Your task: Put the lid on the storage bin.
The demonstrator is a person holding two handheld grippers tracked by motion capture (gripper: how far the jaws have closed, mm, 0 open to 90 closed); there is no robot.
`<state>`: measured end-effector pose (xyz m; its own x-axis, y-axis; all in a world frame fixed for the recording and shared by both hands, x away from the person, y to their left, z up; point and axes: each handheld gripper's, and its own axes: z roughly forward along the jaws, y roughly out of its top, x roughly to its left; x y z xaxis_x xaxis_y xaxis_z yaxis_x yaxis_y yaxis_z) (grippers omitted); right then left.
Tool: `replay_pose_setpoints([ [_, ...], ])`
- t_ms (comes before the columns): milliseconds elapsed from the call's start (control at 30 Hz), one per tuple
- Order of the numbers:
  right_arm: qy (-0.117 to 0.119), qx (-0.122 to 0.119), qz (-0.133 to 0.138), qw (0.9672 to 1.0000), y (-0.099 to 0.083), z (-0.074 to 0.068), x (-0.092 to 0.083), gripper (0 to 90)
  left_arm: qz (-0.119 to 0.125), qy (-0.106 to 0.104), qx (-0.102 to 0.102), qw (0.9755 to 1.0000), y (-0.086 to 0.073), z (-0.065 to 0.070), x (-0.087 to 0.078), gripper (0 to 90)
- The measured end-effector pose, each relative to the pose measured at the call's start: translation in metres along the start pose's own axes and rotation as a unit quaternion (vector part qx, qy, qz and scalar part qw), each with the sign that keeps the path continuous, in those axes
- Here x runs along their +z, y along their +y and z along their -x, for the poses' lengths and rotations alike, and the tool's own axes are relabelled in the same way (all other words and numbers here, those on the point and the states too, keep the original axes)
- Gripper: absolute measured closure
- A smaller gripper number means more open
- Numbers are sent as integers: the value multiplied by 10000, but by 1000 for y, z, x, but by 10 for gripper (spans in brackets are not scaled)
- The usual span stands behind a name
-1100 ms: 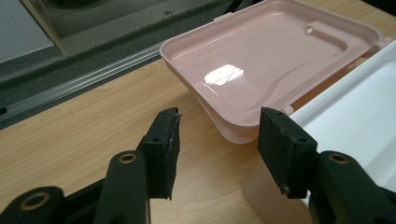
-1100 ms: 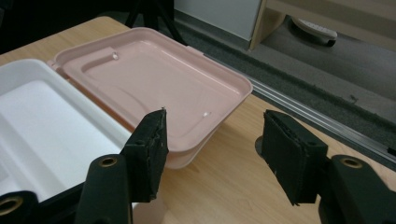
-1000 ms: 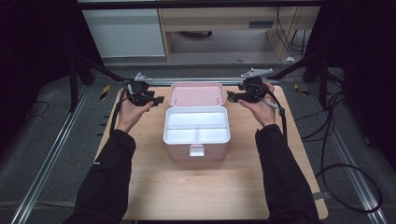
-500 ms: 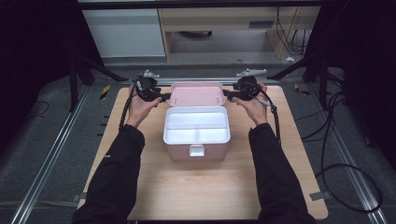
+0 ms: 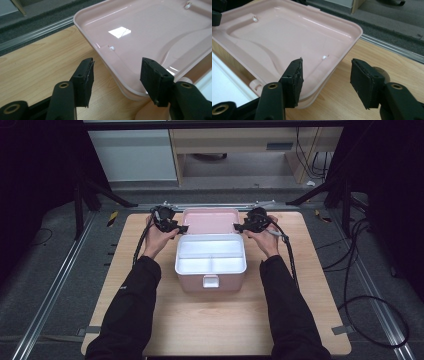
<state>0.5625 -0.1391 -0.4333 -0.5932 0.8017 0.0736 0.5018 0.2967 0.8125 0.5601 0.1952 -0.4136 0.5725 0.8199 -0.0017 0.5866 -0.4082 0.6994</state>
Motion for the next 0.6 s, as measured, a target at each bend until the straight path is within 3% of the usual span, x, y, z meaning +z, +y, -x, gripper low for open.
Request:
replay_pose_setpoints([
  [100,63,51,-69,9999,-2,-1,4,443,34,-40,-96,9999,0,0,4,444],
  [600,284,467,-4,9985,-7,2,23,449,124,-118,-204,9996,-2,-1,19,447],
])
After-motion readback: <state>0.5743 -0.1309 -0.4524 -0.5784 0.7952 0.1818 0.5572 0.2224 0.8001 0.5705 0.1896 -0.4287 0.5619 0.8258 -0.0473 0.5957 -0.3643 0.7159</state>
